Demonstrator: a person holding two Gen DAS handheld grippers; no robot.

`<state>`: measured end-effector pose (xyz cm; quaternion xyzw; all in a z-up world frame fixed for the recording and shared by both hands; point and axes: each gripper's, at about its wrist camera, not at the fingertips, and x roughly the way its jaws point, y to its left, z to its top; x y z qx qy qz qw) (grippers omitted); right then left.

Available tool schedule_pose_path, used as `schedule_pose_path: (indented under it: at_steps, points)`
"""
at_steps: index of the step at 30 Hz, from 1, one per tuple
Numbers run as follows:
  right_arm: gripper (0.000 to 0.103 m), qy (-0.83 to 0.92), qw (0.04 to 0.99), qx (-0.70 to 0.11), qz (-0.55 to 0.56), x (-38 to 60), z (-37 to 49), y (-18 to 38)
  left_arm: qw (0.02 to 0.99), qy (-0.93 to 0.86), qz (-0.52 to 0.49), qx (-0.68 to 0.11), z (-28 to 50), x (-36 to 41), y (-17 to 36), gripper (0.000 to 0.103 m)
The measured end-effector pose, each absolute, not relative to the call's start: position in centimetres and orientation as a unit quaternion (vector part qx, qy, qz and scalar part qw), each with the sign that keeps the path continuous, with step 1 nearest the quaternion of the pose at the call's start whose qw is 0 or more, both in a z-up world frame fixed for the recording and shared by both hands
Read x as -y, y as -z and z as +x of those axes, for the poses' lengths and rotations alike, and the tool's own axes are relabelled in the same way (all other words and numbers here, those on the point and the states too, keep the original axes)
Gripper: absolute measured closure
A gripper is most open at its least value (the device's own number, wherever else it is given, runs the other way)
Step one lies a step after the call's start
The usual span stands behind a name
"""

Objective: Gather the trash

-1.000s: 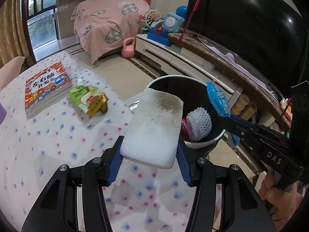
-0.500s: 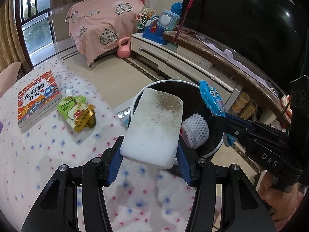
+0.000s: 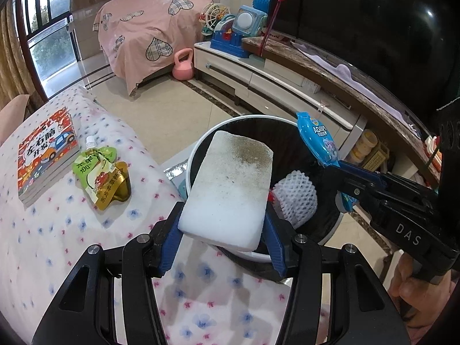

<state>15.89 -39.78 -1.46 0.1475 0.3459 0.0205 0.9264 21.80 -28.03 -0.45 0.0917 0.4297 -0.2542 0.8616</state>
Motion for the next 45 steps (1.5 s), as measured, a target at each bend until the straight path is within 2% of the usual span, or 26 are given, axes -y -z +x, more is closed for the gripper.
schedule_pose_path:
  at_steps: [24, 26, 30, 33, 36, 38, 43, 45]
  points:
    - [0.082, -0.012, 0.914, -0.376, 0.151, 40.6, 18.4, 2.9, 0.847, 0.252, 0.104, -0.456, 23.8, 29.7, 1.8, 0.049]
    - [0.082, -0.011, 0.913, -0.378, 0.155, 40.8, 18.5, 3.0, 0.846, 0.251, 0.103, -0.459, 23.9, 29.7, 1.8, 0.048]
    - [0.078, -0.018, 0.91, -0.383, 0.158, 40.9, 18.7, 3.1, 0.844, 0.249, 0.102, -0.465, 24.0, 29.5, 1.8, 0.035]
    - [0.069, -0.013, 0.909, -0.383, 0.163, 41.0, 18.6, 3.1, 0.847, 0.246, 0.098, -0.461, 23.6, 28.9, 1.5, 0.029]
    - [0.057, -0.011, 0.91, -0.377, 0.171, 41.2, 17.9, 2.7, 0.852, 0.244, 0.087, -0.454, 23.1, 27.8, 0.9, 0.028]
    - [0.054, -0.013, 0.912, -0.37, 0.175, 41.1, 17.3, 2.4, 0.857, 0.241, 0.076, -0.45, 22.7, 26.9, 0.6, 0.028]
    - [0.025, -0.021, 0.917, -0.351, 0.186, 40.3, 15.5, 1.4, 0.868, 0.233, 0.034, -0.437, 20.6, 23.5, -0.2, 0.026]
    - [0.019, -0.022, 0.92, -0.34, 0.192, 39.7, 14.4, 1.1, 0.873, 0.228, 0.012, -0.43, 19.4, 21.8, -0.4, 0.026]
